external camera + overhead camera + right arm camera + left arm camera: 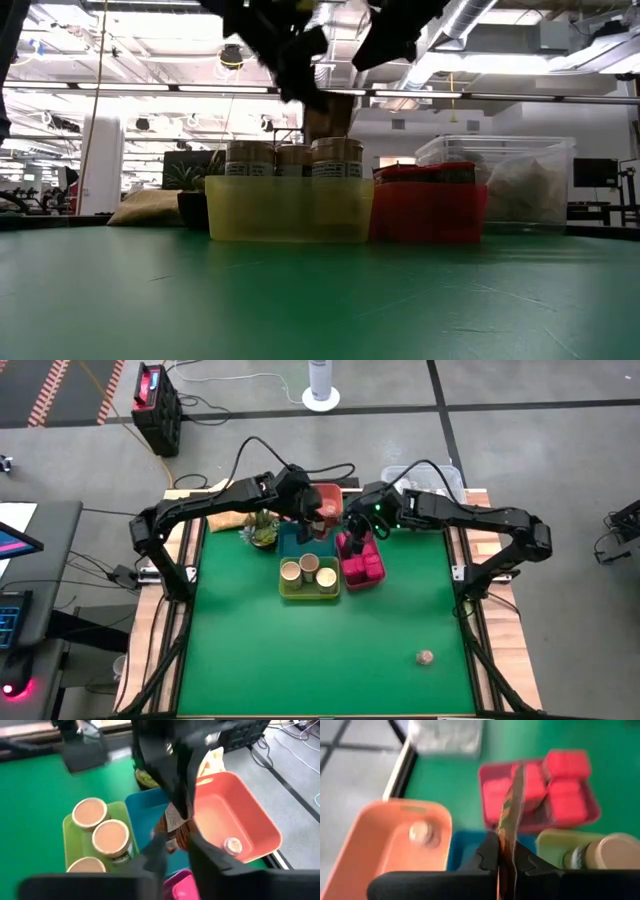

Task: Sort spices by type
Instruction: Put the orange seasoning pack into the blue bin

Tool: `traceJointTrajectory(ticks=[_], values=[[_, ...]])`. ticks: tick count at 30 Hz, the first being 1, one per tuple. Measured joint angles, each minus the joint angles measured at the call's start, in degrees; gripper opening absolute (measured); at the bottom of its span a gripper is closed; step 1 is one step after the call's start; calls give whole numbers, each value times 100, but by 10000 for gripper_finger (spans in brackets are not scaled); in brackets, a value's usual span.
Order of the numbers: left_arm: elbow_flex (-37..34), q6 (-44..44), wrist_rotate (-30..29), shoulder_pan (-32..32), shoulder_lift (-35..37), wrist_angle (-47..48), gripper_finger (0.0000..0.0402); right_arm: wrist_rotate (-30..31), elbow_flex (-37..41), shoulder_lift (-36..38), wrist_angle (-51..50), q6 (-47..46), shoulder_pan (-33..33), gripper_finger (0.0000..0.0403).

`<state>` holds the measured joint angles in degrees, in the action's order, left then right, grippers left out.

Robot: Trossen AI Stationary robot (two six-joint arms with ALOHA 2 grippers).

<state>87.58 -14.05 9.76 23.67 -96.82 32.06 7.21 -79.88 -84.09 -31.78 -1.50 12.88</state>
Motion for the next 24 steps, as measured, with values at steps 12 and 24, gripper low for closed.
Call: traceJointTrajectory(ticks=[12,24], values=[[-1590,291,225,228,11,-1312,0,39,271,433,-785,-1248,188,343],[-2508,307,201,246,24,-1909,0,485,1541,1597,-1128,-3321,-1590,316]])
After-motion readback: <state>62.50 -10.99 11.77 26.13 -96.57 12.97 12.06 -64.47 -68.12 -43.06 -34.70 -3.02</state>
